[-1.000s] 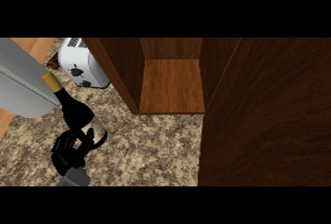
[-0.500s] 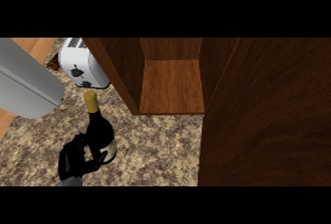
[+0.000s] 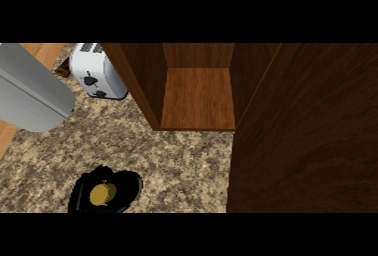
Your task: Pick up the wine, place it into the cabinet and close the cabinet
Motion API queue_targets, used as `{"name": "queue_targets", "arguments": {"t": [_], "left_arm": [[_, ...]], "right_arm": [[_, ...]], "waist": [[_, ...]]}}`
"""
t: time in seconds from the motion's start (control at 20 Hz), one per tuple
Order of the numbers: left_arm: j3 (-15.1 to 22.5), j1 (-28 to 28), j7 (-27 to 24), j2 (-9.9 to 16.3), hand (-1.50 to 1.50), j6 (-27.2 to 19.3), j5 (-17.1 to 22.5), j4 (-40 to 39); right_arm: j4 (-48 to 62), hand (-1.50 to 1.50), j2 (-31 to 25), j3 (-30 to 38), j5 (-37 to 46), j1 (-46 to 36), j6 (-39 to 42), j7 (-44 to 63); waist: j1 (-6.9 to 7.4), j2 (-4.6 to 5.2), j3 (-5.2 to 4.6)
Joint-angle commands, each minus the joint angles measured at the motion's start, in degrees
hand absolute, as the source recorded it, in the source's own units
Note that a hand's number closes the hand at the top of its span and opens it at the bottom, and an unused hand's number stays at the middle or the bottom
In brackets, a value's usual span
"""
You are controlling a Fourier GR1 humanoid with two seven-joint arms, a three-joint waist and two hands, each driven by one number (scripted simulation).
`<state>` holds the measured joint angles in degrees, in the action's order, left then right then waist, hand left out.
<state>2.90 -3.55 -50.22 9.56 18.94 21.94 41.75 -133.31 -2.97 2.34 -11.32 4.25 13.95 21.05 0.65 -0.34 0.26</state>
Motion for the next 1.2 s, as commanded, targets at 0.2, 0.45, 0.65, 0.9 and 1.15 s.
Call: {"name": "queue_targets", "arguments": {"t": [0.2, 0.45, 0.65, 0.9, 1.15], "left_arm": [[7.0, 14.8, 12.6, -2.6, 1.50, -2.2, 2.8, 30.7], [9.5, 20.0, 20.6, -2.6, 1.50, -6.5, 3.7, 46.3], [7.5, 13.5, 29.0, -3.5, 1.50, -11.6, 5.7, 50.3], [8.0, 10.1, 31.0, -5.5, 1.50, -16.6, 1.7, 53.9], [7.6, 2.4, 39.3, -8.3, 1.50, -21.1, 2.8, 53.3]], "right_arm": [[-1.9, -1.50, 1.2, -2.5, 1.9, 1.3, -0.4, 0.0], [-2.4, -1.50, -0.6, -0.1, -0.7, -3.5, -2.4, 5.6], [-0.7, -1.50, -0.6, 0.7, -1.4, 3.1, 2.1, -1.4], [2.1, -1.50, -0.1, 2.3, -2.3, 3.0, 3.1, -4.9], [2.4, -1.50, 0.2, 0.5, -0.5, 3.6, 3.7, -5.0]], "waist": [[0.01, 0.05, -0.13], [-0.06, 0.15, -0.20], [-0.74, 0.27, -0.21], [-0.76, 0.31, -0.24], [-0.88, 0.32, -0.24]]}}
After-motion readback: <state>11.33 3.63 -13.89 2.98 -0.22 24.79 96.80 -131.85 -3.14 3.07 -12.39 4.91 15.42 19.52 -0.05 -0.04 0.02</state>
